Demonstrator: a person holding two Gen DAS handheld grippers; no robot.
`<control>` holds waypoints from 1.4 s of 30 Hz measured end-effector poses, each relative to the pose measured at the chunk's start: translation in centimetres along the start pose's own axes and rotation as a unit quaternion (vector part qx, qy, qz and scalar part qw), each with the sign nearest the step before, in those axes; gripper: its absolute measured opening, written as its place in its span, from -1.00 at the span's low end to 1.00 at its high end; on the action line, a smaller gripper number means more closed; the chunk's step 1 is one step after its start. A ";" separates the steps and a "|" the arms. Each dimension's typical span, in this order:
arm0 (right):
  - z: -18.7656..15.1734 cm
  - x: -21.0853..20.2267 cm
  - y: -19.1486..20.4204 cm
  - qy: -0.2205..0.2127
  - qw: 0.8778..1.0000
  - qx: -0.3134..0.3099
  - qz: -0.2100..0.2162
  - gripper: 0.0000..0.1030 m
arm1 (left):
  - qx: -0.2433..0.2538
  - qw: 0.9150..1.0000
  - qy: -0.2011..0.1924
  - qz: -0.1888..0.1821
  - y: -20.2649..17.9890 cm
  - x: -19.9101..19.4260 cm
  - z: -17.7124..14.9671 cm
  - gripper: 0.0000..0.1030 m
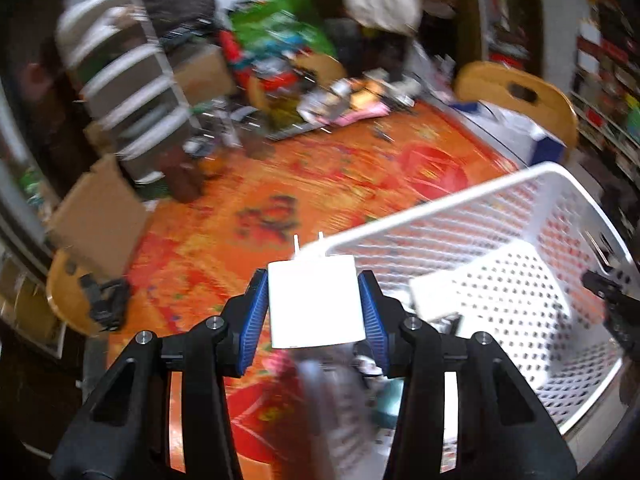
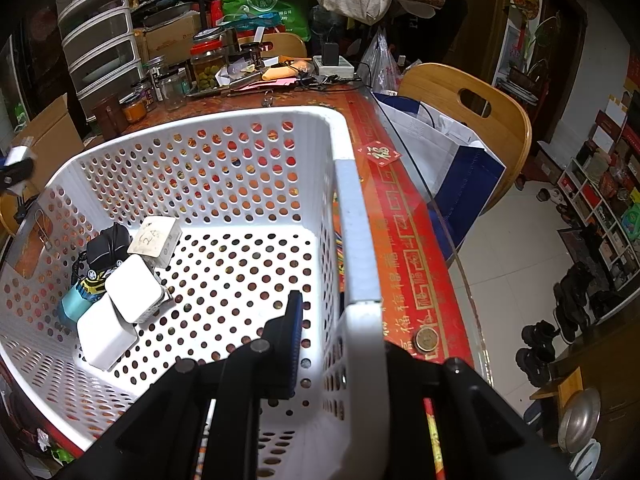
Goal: Organize rigid objects
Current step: 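Lower the white plug adapter into the basket and open the left tool, then grasp the pink patterned box with the left tool and lift it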
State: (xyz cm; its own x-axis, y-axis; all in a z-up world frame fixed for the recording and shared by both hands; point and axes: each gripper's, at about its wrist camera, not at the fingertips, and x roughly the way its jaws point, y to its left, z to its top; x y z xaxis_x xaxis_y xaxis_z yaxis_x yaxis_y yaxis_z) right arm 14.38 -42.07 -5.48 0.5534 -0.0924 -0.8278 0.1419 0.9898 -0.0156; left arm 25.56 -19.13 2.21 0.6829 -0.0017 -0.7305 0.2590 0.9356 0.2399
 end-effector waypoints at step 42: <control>0.1 0.0 0.4 0.000 1.000 -0.002 0.001 -0.67 | -0.120 0.983 0.087 -0.110 16.6 10.1 -10.8 0.98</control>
State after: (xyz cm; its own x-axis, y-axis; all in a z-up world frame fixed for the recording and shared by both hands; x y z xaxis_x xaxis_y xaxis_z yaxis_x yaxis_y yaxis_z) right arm 14.51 -41.72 -5.42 0.5528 -0.0908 -0.8283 0.1382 0.9903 -0.0163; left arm 29.40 0.17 -8.12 0.4958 -0.1732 -0.8510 0.2046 0.9756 -0.0793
